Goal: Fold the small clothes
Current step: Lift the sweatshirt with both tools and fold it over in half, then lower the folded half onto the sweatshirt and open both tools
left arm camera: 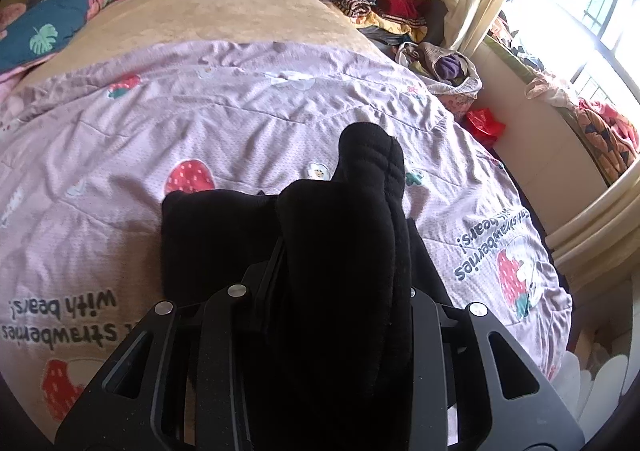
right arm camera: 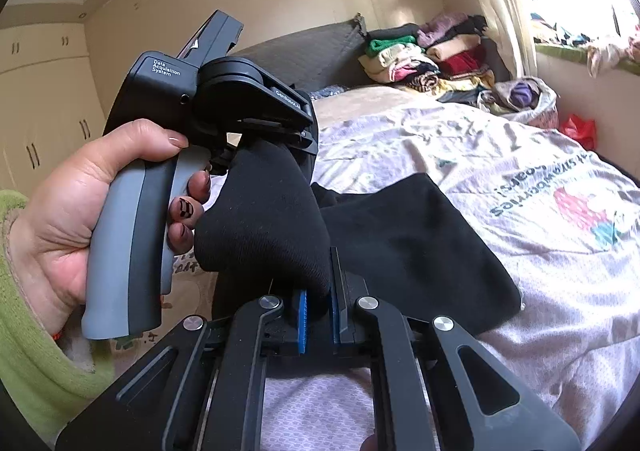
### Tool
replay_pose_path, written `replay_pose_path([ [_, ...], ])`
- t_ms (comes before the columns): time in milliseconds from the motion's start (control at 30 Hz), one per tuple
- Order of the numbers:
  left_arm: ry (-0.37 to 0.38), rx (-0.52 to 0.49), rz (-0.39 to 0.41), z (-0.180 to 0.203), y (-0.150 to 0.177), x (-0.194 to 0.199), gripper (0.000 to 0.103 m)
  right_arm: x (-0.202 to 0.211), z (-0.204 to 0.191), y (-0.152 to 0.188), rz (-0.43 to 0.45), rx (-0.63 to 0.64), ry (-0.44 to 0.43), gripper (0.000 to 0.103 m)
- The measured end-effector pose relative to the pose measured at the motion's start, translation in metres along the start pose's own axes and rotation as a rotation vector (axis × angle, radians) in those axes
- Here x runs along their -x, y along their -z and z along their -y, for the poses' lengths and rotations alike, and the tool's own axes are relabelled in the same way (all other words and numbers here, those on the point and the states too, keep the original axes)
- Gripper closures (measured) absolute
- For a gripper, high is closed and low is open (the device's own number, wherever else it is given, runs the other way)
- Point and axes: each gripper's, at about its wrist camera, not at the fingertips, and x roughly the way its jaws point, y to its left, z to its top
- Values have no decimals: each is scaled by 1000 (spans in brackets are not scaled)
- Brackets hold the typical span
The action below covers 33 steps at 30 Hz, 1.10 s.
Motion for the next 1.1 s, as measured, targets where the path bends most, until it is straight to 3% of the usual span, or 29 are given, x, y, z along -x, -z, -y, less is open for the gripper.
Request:
replay_pose_path([
  [633, -37, -22, -97, 33, 5, -66, 77, -20, 63, 10, -104, -274, 18, 96],
  [833, -44, -20, -111, 38, 8, -80, 67, -27, 84, 17, -142, -404, -28, 94],
  [1100, -22, 0, -119, 43, 7, -88, 46, -30, 106, 21, -158, -535, -62, 91],
])
